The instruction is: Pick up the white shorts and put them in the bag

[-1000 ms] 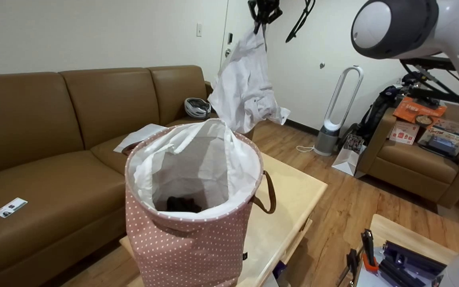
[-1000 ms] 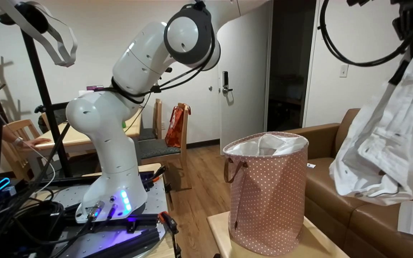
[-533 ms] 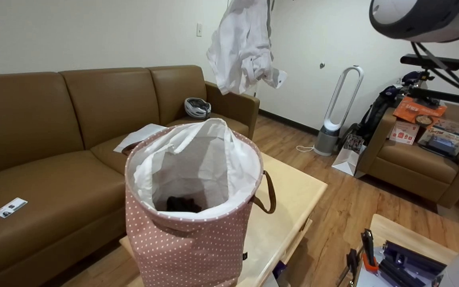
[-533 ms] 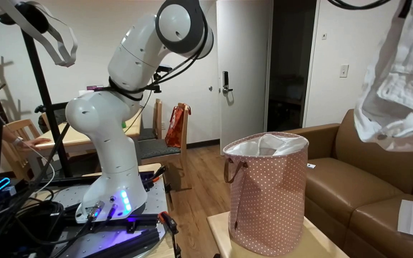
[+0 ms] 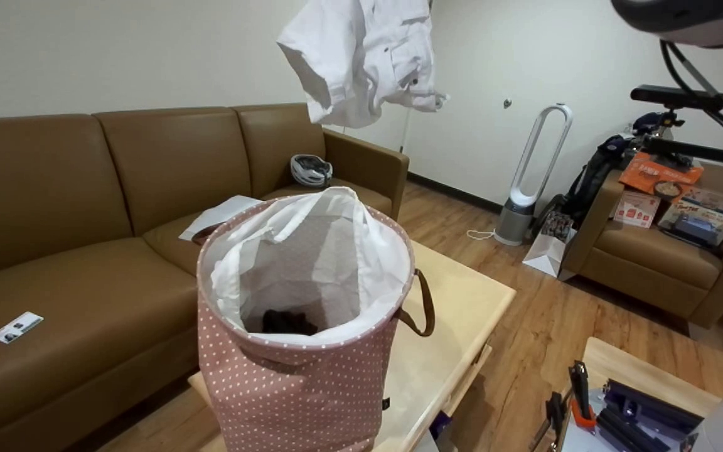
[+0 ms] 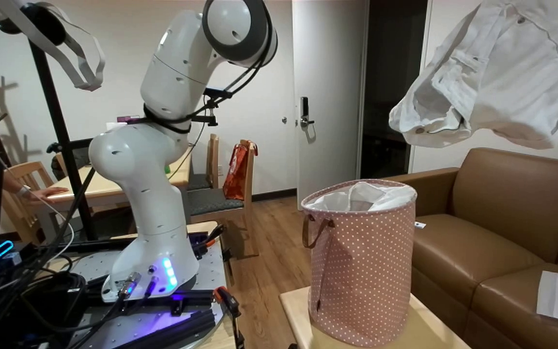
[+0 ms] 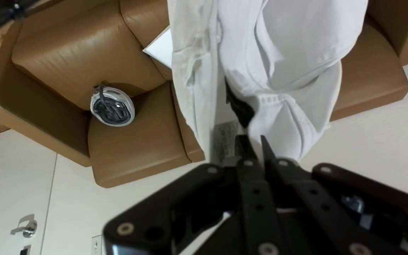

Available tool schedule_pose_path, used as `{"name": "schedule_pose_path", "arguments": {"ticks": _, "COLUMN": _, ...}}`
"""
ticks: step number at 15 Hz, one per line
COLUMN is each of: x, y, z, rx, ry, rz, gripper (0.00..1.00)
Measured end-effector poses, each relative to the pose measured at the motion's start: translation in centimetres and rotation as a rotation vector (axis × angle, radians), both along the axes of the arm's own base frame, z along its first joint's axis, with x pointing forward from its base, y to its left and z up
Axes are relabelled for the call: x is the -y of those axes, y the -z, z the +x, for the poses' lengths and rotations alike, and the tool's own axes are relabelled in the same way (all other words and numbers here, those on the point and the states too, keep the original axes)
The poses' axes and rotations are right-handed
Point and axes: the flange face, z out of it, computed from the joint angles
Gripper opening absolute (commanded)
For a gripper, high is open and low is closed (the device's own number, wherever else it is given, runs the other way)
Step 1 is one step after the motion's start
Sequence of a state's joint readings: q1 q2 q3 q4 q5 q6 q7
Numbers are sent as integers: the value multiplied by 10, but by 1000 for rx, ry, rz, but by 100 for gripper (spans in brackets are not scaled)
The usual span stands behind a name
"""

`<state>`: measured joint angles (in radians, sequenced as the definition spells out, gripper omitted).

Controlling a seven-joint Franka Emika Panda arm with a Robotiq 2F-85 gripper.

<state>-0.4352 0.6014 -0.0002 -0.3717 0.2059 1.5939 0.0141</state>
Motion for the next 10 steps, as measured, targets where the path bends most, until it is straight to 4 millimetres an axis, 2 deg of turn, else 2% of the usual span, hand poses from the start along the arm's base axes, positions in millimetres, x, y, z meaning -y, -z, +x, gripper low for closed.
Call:
{"name": "schedule_pose_path", "arguments": {"ticks": 5, "x": -7, "y": 7, "z": 8, "rx": -5, "ry": -33, "rz": 31, "gripper": 1}}
{"name": "schedule_pose_path", "arguments": {"ticks": 8, "x": -33, "y": -2, "z": 9, "rx": 20, "ry": -134, "rz": 74, "gripper": 1}}
{"name": "schedule_pose_path", "arguments": {"ticks": 10, "x": -60, "y": -12, "z": 4, "rx": 19, "ry": -232, "rz": 104, "gripper": 1}}
